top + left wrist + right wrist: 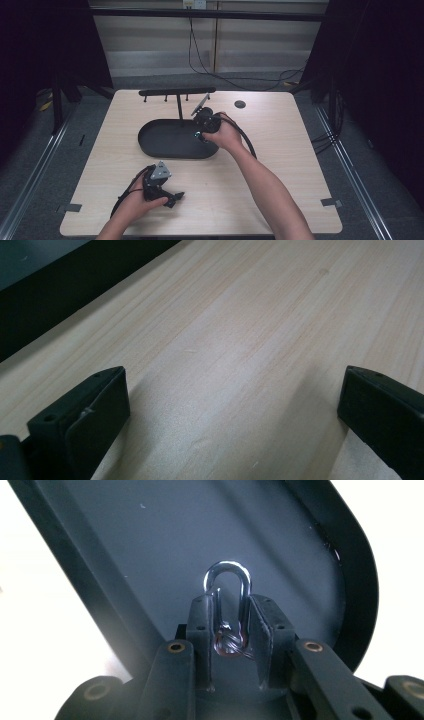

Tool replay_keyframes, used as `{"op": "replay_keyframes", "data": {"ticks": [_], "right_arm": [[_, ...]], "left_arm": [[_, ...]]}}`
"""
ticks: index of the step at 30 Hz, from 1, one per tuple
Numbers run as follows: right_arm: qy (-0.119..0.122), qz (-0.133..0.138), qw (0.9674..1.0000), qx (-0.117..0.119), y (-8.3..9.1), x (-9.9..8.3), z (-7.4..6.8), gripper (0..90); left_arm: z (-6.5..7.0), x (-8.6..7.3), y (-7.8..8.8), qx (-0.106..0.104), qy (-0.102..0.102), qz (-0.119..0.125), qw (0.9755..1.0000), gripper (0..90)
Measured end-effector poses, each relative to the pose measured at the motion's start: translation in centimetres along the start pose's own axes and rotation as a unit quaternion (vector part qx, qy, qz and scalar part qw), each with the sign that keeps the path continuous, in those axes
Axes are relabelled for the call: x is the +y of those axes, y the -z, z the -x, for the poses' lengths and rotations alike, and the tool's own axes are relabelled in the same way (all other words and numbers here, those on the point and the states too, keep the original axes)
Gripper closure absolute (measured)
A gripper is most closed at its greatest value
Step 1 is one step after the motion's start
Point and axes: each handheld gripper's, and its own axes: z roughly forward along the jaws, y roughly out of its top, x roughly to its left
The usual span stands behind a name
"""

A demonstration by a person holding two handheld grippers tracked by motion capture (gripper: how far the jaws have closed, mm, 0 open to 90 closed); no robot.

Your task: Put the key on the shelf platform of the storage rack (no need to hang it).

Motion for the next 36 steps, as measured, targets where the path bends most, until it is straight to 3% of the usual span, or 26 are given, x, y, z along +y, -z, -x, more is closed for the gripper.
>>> {"op": "replay_keyframes", "data": {"ticks": [1, 3, 5, 6, 11, 17, 36], "right_arm": [[0.005, 0.004, 1.0000, -0.003, 0.0, -0.1, -0.1, 87.2], [-0.008, 0.025, 0.9997, 0.002, 0.0, -0.1, 0.0, 89.5], [-0.015, 0.019, 0.9997, 0.004, -0.2, -0.1, 0.0, 89.5], [-0.007, 0.013, 0.9999, -0.004, -0.3, -0.1, 0.0, 89.1], [0.002, 0.013, 0.9999, -0.005, -0.2, -0.1, -0.1, 83.2], [-0.010, 0.021, 0.9997, -0.004, 0.1, -0.4, 0.1, 73.5], [-0.029, 0.050, 0.9984, -0.003, 1.1, -1.4, 0.1, 33.5]], "left_arm": [[0.0, 0.0, 0.0, 0.000, 0.000, 0.000, 1.0000, 0.0], [0.0, 0.0, 0.0, 0.000, -0.001, 0.001, 1.0000, 0.0], [0.0, 0.0, 0.0, -0.001, -0.001, 0.000, 1.0000, 0.0], [0.0, 0.0, 0.0, -0.001, -0.001, 0.000, 1.0000, 0.0], [0.0, 0.0, 0.0, -0.001, -0.001, 0.000, 1.0000, 0.0], [0.0, 0.0, 0.0, -0.001, -0.001, 0.000, 1.0000, 0.0], [0.0, 0.0, 0.1, 0.000, -0.005, -0.001, 1.0000, 0.0]]}}
